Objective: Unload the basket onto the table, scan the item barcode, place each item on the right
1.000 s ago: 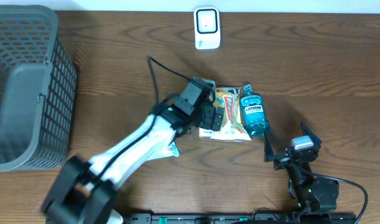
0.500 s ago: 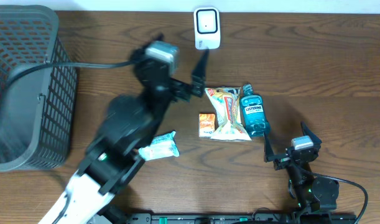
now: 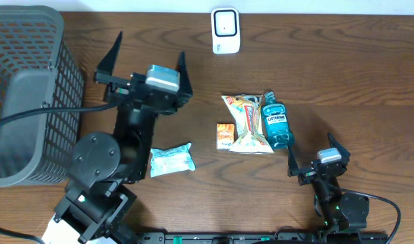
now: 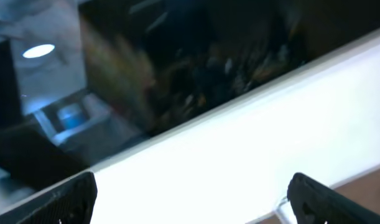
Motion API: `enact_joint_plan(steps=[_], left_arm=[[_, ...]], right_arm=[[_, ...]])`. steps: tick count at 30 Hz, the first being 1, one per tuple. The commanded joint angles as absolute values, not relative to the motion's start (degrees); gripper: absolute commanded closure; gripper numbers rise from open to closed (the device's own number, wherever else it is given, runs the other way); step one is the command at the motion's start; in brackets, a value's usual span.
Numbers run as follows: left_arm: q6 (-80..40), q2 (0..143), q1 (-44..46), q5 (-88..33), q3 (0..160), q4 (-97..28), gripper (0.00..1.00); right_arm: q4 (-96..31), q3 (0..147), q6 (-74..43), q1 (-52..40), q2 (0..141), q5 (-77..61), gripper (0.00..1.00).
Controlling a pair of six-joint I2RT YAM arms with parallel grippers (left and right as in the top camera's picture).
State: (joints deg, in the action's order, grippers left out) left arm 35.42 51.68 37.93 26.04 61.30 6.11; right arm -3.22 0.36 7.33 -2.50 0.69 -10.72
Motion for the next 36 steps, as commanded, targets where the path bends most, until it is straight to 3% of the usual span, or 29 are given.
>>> enact_joint_plan(steps=[1, 9, 15, 18, 26, 30, 33, 36], left_arm=[[42.24, 51.09, 37.69, 32.67, 62.37, 2.68, 0.02], [35.97, 48.47, 37.69, 31.42, 62.37, 1.52, 0.02], [33.26, 43.64, 36.88, 16.86, 62.33, -6.31, 0.02], [31.99, 40.6, 35.07, 15.44, 62.33, -6.87, 0.02], [26.22, 28.71, 23.86, 14.87, 62.28, -9.15, 0.02], [23.99, 21.85, 16.03, 6.52, 62.13, -14.72, 0.02], [22.5, 17.34, 9.98, -1.15, 61.82, -19.99, 0.02], [21.71, 13.5, 7.38, -7.44, 61.34, -23.16, 0.02]], right_arm=[[-3.42, 0.32, 7.55, -2.76, 0.38, -10.87, 0.01], [-3.42, 0.32, 7.55, -2.76, 0.38, -10.87, 0.01], [-3.42, 0.32, 7.55, -2.76, 0.38, -10.87, 0.01], [-3.42, 0.32, 7.55, -2.76, 0.38, -10.87, 0.01], [-3.42, 0.32, 7.55, -2.76, 0.38, -10.87, 0.01], [-2.13, 0.32, 6.63, -2.79, 0.38, -11.42, 0.01], [-2.96, 0.32, -6.87, -2.79, 0.4, -20.4, 0.01], [-2.76, 0.32, -34.96, -2.79, 1.26, -35.07, 0.01]])
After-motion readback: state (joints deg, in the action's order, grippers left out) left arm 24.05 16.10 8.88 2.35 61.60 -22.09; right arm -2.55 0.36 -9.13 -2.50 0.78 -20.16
